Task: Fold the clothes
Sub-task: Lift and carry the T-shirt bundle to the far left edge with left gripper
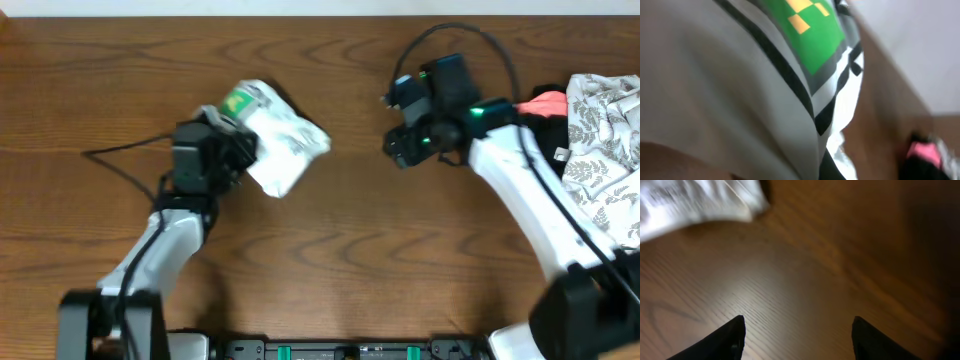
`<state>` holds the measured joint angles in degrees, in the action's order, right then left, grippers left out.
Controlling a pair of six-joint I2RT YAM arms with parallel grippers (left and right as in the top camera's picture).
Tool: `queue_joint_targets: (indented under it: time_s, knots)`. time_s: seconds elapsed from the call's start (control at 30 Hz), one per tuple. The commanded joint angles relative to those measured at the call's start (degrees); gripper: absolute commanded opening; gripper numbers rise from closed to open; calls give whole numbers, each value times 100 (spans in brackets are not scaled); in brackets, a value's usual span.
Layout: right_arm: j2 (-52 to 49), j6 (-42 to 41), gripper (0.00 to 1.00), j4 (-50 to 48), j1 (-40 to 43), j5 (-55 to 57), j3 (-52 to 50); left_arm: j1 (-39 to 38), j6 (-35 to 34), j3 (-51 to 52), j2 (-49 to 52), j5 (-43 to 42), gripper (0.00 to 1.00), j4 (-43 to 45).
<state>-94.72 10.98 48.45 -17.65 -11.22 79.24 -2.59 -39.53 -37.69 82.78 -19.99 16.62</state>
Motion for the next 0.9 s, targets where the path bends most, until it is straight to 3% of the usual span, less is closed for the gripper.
queue_joint_targets:
  time_s: [0.0,0.27,0.47,0.87]
  knots:
    - [321,-22,67,109,136,31,59,385,179,-245,-330,579,6,-7]
    - [481,-20,67,476,201,33,59,1436,138,-621,-372,1196,6,26]
    - [481,-20,67,494,201,33,59,2177,133,-800,-208,1193,6,72]
    - [481,-20,68,498,201,33,59,3383,-247,-798,846,1196,6,35]
